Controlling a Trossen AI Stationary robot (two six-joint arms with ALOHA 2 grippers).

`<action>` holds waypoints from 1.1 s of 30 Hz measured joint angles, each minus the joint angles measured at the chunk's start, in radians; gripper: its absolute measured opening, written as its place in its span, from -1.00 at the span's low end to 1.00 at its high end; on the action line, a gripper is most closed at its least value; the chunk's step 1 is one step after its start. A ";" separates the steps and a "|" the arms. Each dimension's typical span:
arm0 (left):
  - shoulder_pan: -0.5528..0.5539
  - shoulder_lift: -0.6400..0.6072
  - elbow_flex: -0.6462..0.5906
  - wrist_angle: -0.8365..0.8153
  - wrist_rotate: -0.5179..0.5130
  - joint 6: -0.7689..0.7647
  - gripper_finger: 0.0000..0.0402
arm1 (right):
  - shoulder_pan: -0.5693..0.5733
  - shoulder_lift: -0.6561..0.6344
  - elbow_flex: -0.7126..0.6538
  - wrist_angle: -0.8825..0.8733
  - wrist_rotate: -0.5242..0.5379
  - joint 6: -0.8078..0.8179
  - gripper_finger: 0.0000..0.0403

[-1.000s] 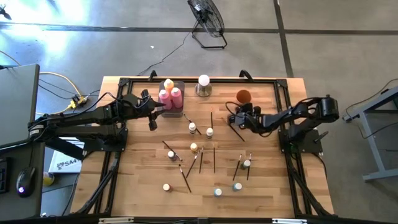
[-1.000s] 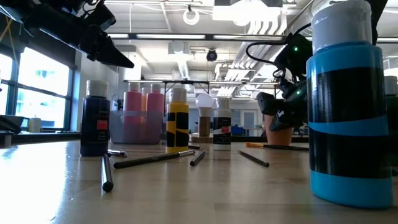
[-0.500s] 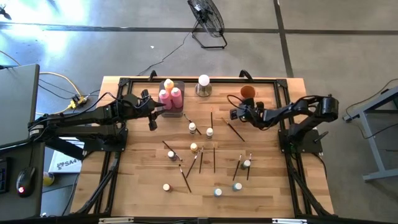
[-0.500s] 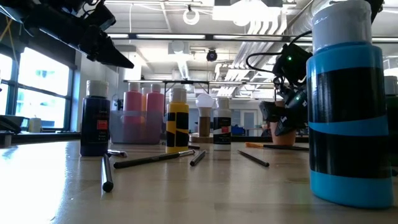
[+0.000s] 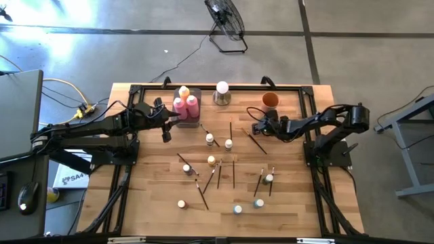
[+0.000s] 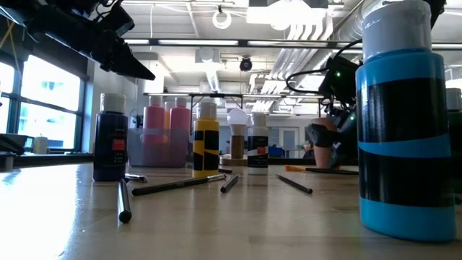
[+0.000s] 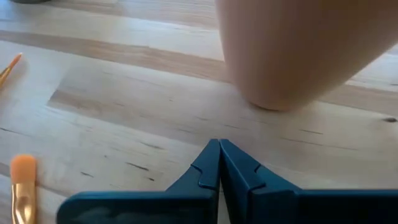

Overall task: Pick & Place Paint Supplies
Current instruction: Adjust the orange cup

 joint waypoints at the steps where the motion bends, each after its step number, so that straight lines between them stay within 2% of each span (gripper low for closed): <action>1: 0.000 0.000 0.000 0.000 0.000 0.000 -0.45 | 0.004 0.000 0.000 -0.002 0.005 0.005 -0.99; 20: 0.000 0.000 0.000 0.000 0.000 0.002 -0.45 | 0.012 0.000 0.000 -0.106 0.113 0.130 -0.99; 33: 0.000 0.000 0.000 0.000 0.000 0.004 -0.45 | 0.008 0.001 -0.003 -0.111 0.266 0.139 -0.99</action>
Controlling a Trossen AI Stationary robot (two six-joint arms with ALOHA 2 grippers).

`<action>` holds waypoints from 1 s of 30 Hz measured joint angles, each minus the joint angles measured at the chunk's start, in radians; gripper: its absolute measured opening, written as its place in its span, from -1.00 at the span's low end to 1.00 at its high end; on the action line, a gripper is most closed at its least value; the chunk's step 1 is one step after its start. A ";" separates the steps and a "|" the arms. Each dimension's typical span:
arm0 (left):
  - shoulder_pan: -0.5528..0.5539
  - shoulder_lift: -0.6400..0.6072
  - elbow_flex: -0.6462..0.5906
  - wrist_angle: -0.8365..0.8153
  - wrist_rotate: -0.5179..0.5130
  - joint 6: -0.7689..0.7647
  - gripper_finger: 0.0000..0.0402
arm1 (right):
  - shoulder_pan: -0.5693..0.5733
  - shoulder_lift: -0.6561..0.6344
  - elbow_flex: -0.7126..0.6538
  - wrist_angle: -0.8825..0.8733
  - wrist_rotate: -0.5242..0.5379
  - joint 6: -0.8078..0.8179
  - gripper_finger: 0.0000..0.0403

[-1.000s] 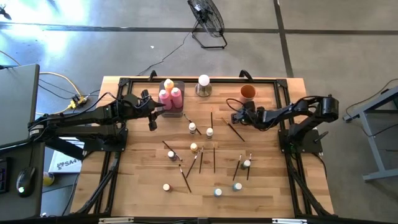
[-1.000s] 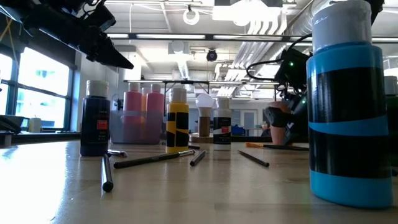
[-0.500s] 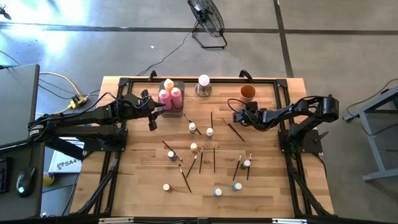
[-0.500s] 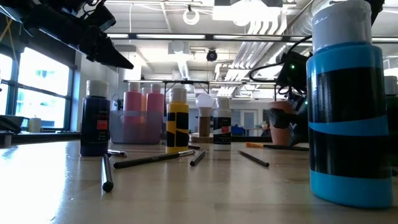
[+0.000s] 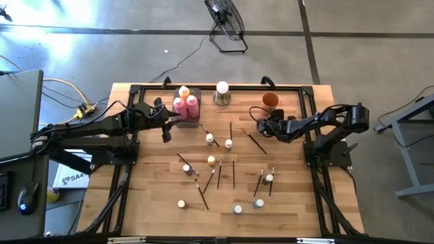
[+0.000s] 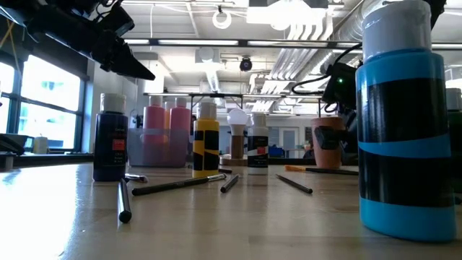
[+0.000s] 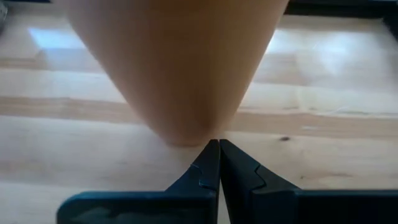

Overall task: Pick & Place Paint Supplies
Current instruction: Adjust the orange cup

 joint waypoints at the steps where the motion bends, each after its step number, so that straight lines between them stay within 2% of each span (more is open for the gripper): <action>1: 0.000 0.000 0.000 0.000 0.000 0.000 -0.45 | 0.000 0.000 0.000 0.006 0.003 -0.004 -0.99; 8: 0.000 0.000 0.000 0.000 0.000 0.000 -0.45 | -0.049 0.000 0.000 0.109 -0.009 -0.105 -0.99; 17: 0.000 0.000 0.000 0.000 0.000 0.000 -0.45 | -0.156 0.000 0.001 0.282 -0.143 -0.258 -0.99; 26: 0.000 0.000 0.000 0.000 0.000 0.000 -0.45 | -0.211 0.000 0.001 0.352 -0.234 -0.311 -0.99; 30: 0.000 0.000 0.000 0.000 0.000 0.000 -0.45 | -0.223 0.000 0.001 0.356 -0.239 -0.315 -0.99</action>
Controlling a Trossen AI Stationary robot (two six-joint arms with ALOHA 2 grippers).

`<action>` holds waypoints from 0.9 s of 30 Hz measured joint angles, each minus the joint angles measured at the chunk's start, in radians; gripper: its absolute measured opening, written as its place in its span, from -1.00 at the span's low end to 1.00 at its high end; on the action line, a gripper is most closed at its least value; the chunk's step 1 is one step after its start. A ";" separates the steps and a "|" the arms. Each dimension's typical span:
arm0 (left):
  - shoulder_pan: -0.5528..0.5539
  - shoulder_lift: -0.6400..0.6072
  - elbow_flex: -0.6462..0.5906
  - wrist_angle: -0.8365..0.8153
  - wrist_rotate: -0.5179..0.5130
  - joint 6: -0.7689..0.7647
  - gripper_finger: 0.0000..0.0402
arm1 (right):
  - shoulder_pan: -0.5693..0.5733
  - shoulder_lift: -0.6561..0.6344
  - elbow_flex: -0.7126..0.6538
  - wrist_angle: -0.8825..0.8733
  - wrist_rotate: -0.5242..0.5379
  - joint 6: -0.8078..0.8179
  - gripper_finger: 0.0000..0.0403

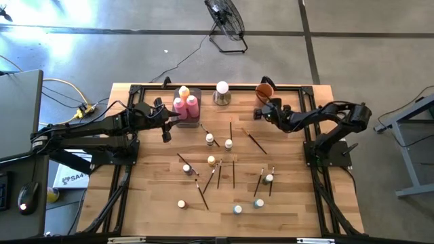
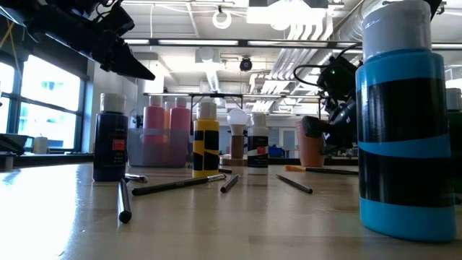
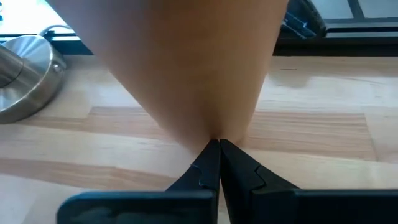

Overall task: Pick & Place Paint Supplies
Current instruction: Adjust the orange cup, then put the orange paintbrush into the orange cup

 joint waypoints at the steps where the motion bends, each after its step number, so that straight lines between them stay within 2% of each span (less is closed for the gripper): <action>1: 0.000 0.000 0.000 0.000 0.000 0.000 -0.45 | -0.003 0.000 0.000 0.000 -0.001 -0.002 -0.99; 12: 0.000 0.000 0.000 0.000 0.000 0.000 -0.45 | -0.046 0.000 0.000 0.033 -0.034 -0.027 -0.99; 18: 0.000 0.000 0.000 0.000 0.000 0.000 -0.45 | -0.058 0.000 0.000 0.019 -0.087 -0.030 -0.99; 22: 0.000 0.000 0.000 0.000 0.000 0.000 -0.45 | -0.037 0.000 0.000 -0.013 -0.132 -0.021 -0.99; 27: 0.000 0.000 0.000 0.000 0.000 0.000 -0.45 | 0.031 -0.019 0.000 -0.014 -0.126 -0.018 -0.99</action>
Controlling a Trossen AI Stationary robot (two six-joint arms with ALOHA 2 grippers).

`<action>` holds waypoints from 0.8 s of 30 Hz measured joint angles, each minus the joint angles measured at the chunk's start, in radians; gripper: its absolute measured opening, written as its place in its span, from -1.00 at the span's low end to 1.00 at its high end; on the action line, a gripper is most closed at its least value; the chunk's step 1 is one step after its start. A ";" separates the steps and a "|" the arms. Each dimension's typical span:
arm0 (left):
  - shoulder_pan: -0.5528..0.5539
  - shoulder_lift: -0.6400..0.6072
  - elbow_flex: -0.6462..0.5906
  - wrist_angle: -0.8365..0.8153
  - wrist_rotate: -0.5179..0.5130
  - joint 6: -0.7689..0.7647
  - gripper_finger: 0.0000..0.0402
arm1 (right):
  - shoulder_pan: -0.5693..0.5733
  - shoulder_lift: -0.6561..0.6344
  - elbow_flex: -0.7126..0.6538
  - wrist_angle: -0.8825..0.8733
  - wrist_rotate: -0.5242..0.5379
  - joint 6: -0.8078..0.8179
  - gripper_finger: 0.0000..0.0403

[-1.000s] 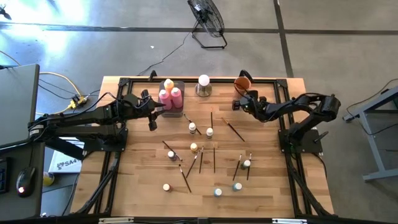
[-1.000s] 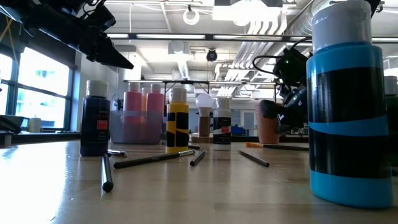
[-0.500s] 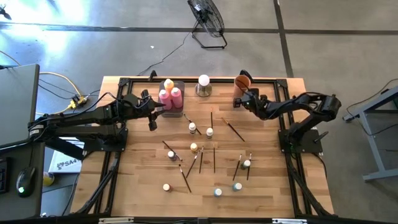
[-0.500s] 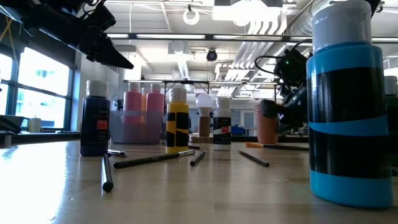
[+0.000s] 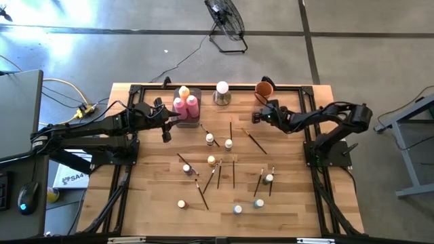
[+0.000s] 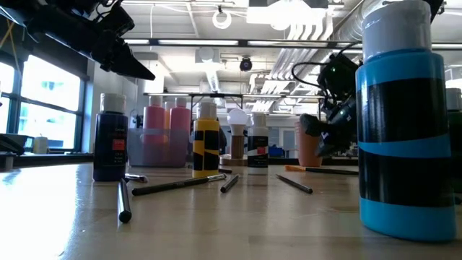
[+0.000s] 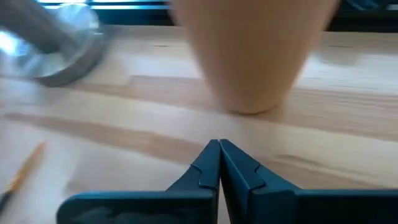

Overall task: Pick & Place Paint Supplies
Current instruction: Put the orange paintbrush into the orange cup

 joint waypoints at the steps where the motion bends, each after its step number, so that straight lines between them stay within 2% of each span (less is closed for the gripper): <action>1: 0.000 0.000 0.000 0.000 0.000 0.000 -0.45 | 0.015 -0.010 0.000 -0.004 0.001 0.004 -0.99; 15: 0.000 0.000 0.000 0.000 0.000 0.000 -0.45 | 0.256 -0.292 0.007 -0.196 0.027 0.051 -0.99; 19: 0.000 0.000 0.000 0.000 0.000 0.000 -0.45 | 0.298 -0.358 0.085 -0.332 0.030 0.044 -0.99; 24: 0.000 0.000 0.000 -0.001 0.000 0.000 -0.45 | 0.346 -0.384 0.264 -0.621 0.080 0.040 -0.99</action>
